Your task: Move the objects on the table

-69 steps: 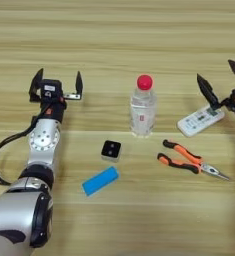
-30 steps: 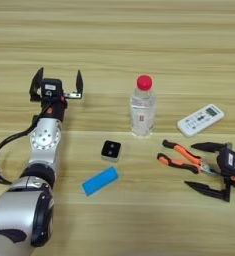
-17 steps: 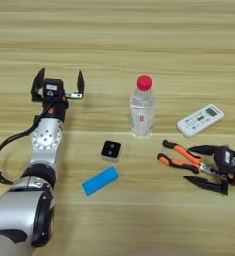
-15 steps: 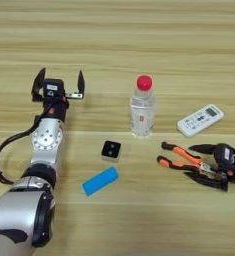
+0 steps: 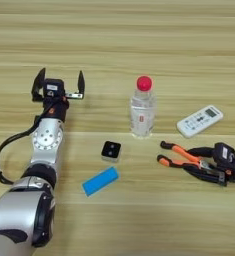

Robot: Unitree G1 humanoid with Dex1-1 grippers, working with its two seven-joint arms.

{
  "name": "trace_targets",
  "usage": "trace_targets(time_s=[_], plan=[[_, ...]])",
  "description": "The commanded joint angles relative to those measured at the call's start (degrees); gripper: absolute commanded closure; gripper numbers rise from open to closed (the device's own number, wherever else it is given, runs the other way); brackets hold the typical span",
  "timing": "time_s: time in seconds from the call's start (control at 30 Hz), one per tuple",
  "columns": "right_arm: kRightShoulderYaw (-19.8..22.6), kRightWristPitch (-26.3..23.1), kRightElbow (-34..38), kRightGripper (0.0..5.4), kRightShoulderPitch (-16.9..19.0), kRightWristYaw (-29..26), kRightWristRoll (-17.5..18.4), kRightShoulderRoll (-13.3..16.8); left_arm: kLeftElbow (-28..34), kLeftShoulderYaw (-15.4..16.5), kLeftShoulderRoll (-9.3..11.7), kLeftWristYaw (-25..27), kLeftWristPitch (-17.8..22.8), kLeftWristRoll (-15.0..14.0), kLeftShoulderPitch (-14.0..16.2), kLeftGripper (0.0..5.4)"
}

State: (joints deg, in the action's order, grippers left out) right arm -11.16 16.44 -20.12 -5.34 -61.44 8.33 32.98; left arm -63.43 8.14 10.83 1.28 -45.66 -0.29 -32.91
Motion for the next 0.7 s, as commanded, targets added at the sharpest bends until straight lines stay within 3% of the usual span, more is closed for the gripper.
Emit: trace_targets(time_s=[0.03,0.43,0.7], plan=[[-1.5,-1.9,-2.9,3.03,1.9,1.0,-4.2,1.7,-0.5,-0.3,0.0,-0.4,0.1,0.7,-1.2,0.0],[3.4,-2.7,1.2,3.03,-0.9,3.6,1.8,-1.3,-0.8,-0.5,-0.2,-0.7,0.4,0.9,-1.6,0.0],[2.9,-2.8,1.6,3.05,-0.8,5.6,-0.2,-2.1,-1.2,-0.6,-0.3,-0.9,0.4,1.0,-1.8,0.0]])
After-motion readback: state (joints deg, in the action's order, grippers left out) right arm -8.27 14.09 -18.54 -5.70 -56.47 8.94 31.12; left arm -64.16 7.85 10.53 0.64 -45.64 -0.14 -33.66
